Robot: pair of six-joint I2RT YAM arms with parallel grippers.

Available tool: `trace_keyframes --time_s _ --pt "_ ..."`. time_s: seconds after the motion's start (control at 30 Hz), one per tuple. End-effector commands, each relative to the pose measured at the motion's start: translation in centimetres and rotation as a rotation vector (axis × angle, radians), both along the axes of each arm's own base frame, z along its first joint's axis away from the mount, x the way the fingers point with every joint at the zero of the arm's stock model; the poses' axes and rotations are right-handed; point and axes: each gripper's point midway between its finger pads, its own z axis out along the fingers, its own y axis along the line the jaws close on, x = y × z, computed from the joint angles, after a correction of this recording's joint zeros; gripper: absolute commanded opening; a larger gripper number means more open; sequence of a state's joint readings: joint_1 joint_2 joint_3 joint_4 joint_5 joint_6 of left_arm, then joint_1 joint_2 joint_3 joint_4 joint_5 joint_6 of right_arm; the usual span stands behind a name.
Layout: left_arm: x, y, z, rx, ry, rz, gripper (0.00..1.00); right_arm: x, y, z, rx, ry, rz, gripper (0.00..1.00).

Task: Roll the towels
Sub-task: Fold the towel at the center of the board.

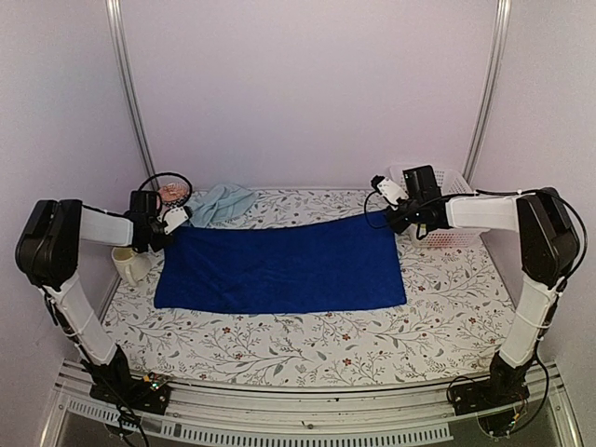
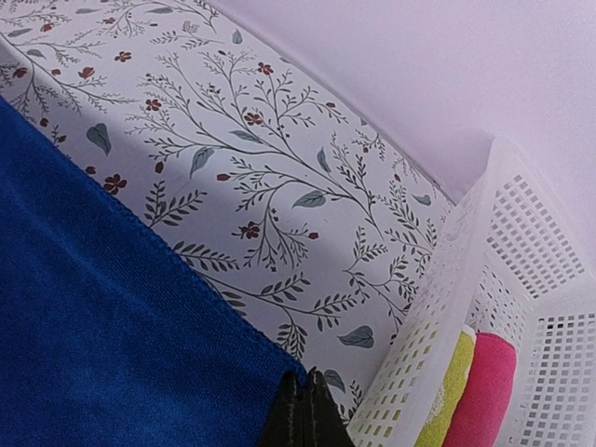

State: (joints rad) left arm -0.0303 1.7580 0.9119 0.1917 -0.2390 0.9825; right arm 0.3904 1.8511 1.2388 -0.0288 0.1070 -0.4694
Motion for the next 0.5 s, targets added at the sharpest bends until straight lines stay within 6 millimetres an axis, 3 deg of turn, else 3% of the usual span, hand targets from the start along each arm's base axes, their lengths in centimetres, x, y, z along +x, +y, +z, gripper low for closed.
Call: trace_keyframes --time_s 0.0,0.17,0.23,0.47 --pt "-0.6 -0.1 2.1 -0.039 -0.047 -0.064 0.00 -0.7 1.2 3.3 0.056 -0.053 0.096 0.01" --pt "-2.6 -1.1 3.1 -0.092 -0.034 -0.149 0.00 -2.3 1.3 4.9 0.065 -0.048 0.138 0.01" --pt "-3.5 -1.4 3.3 -0.093 -0.023 -0.176 0.00 -3.3 0.7 3.7 0.036 -0.019 0.136 0.01" --pt "-5.7 -1.4 3.3 -0.077 0.019 -0.221 0.00 -5.7 -2.0 2.9 -0.006 -0.001 0.119 0.01"
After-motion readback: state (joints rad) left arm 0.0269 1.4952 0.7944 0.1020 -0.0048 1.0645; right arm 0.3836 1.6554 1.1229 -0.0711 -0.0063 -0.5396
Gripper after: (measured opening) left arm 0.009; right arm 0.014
